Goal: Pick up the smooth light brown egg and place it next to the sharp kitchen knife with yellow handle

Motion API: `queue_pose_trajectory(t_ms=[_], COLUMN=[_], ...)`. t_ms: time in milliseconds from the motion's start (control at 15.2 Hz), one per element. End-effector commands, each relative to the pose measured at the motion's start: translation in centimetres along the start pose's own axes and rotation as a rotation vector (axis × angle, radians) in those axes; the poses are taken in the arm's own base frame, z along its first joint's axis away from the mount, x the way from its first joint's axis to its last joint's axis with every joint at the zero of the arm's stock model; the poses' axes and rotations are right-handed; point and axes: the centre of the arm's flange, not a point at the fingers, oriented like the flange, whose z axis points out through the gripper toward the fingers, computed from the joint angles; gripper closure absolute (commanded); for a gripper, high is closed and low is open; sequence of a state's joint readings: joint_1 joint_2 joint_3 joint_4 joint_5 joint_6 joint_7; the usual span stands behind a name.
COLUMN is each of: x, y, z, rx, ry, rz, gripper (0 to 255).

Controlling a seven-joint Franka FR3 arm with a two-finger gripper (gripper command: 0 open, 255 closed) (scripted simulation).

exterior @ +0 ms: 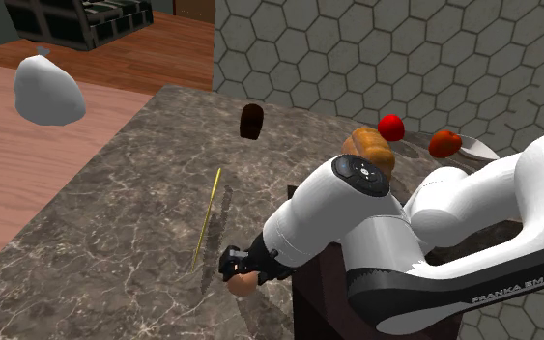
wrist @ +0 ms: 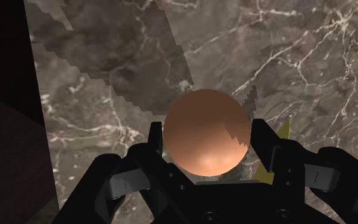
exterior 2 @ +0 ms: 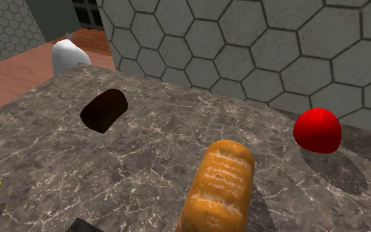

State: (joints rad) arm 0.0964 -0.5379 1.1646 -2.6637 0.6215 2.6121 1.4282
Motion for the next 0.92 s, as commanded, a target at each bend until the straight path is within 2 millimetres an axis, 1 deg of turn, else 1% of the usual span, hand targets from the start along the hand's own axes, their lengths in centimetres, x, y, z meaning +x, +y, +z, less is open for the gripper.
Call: queue_pose_trajectory(t_ms=[0,330,396,726,858], x=[0.0,0.0,0.0,0.0,0.0], y=[0.0,0.0,0.0,0.0,0.0], z=[0.1,0.1,0.1,0.1,-2.5], rx=[0.001,0.001,0.001,0.001,0.001], ry=[0.0,0.0,0.0,0.0,0.0], rz=[0.0,0.0,0.0,0.0,0.0], gripper=[255,255,0,0,0])
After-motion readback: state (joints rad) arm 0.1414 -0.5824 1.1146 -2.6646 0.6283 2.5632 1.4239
